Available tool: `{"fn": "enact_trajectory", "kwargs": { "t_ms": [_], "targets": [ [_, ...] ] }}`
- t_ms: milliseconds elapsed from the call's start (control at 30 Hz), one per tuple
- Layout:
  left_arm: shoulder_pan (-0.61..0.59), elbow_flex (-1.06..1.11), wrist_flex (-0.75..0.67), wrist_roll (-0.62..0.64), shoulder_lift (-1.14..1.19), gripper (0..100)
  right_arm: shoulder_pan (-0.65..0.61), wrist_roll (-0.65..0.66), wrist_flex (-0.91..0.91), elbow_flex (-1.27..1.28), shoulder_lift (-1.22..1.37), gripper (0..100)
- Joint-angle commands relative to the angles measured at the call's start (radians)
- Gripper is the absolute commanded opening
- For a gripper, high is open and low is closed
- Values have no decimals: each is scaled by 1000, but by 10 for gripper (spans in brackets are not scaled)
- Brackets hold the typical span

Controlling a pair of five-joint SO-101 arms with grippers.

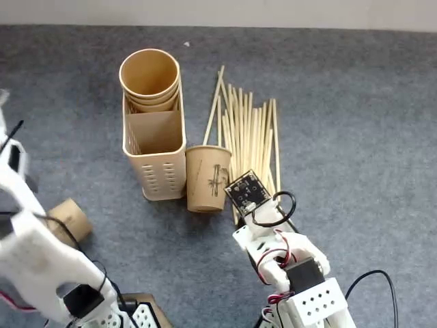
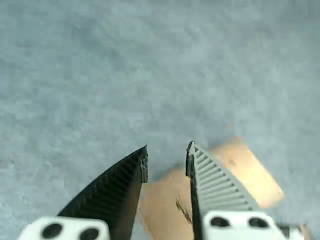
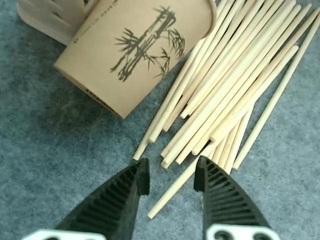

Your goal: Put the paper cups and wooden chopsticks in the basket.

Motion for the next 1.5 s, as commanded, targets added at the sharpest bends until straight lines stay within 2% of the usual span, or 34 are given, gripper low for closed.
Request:
{"fn": "enact_trajectory", "kwargs": {
  "t_ms": [0, 100, 200, 267, 300, 367, 467, 567, 667, 733, 933, 1033, 1167, 1333, 1467],
  "targets": [
    [27, 326, 3, -199, -481, 196, -5, -9, -16, -2, -2, 167],
    [-12, 510, 0, -457, -748, 214, -5, -9, -15, -1, -2, 167],
    [-119, 653, -3, -735, -943, 213, -5, -8, -13, -1, -2, 167],
    [-203, 742, -75, -902, -1040, 213, -5, -8, -13, -1, -2, 167],
    [-237, 792, -137, -947, -1084, 213, -5, -8, -13, -1, -2, 167],
    [-277, 894, -272, -942, -1153, 213, -5, -8, -13, -1, -2, 167],
    [-285, 1006, -427, -812, -1201, 213, -5, -8, -13, -1, -2, 167],
    [-280, 1017, -508, -546, -1165, 213, -5, -8, -13, 1, -2, 167],
    [-255, 992, -511, -242, -1049, 213, -7, -6, -19, 27, -2, 167],
    [-229, 984, -509, -87, -923, 213, -7, -6, -19, 30, -2, 167],
    [-194, 881, -519, 222, -541, 213, -7, -6, -19, 30, -2, 167],
    [-217, 805, -557, 298, -458, 213, -7, -5, -19, 30, -4, 167],
    [-219, 757, -559, 295, -452, 213, -7, -5, -19, 30, -5, 167],
    [-243, 645, -468, 264, -504, 213, -7, -5, -19, 30, -5, 167],
    [-255, 552, -450, 264, -544, 213, -7, -5, -19, 30, -5, 167]
  ]
}}
